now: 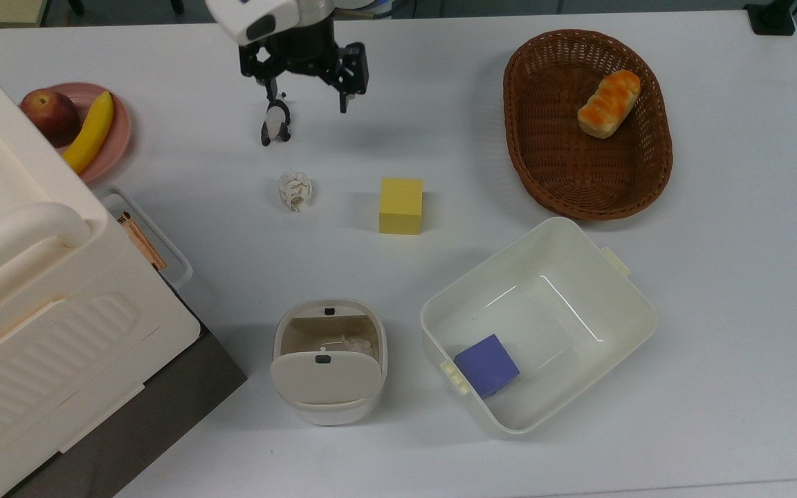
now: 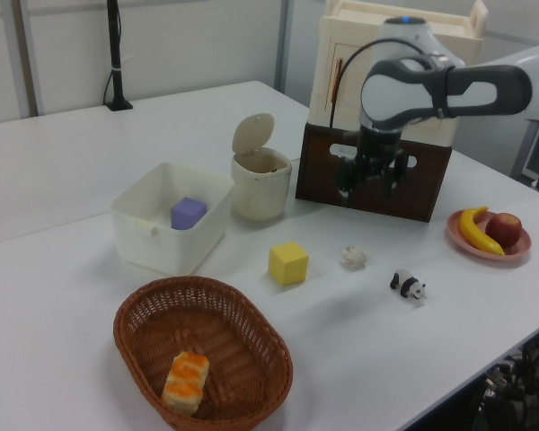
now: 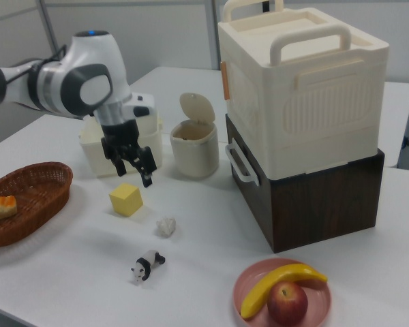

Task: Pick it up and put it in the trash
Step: 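Move the gripper over the white crumpled paper ball and lower it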

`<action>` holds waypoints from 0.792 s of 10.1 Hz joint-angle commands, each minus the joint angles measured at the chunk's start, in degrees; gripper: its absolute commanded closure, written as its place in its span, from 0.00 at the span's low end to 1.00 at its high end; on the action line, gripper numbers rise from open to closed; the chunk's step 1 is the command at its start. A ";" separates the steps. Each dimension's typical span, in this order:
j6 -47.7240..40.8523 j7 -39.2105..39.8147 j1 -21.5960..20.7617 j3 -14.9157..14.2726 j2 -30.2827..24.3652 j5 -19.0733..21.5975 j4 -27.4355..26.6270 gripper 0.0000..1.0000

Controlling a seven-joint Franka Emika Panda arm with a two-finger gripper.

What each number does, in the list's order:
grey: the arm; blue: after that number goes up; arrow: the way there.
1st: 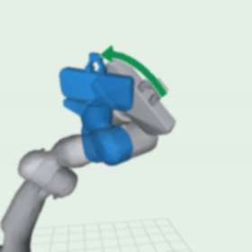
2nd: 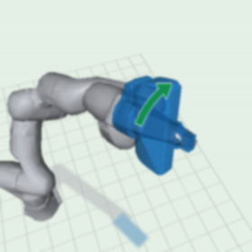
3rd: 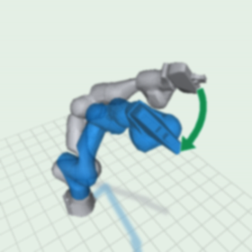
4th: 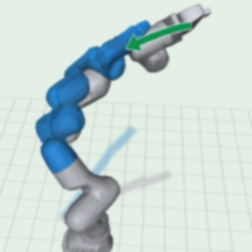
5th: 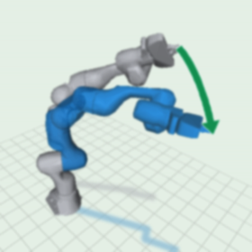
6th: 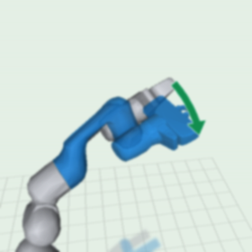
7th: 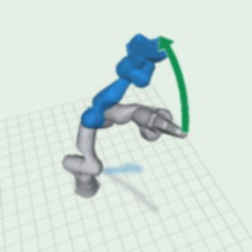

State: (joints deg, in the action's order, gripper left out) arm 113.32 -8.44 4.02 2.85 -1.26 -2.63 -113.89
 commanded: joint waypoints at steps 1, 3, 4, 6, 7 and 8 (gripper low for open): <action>3.56 -0.88 2.13 0.05 5.02 0.26 -0.64 0.00; 6.98 -1.31 2.31 0.05 8.98 -0.35 -0.28 0.00; 7.44 -1.31 2.31 0.05 10.65 -1.22 0.06 0.00; 8.14 -1.49 2.22 0.05 14.34 -2.72 1.82 0.00; 9.36 -1.49 2.31 0.05 15.23 -2.81 1.74 0.00; 10.16 -1.40 2.31 -0.04 16.11 -3.34 1.82 0.00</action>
State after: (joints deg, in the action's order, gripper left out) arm 121.54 -8.44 6.44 2.84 13.12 -4.26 -112.86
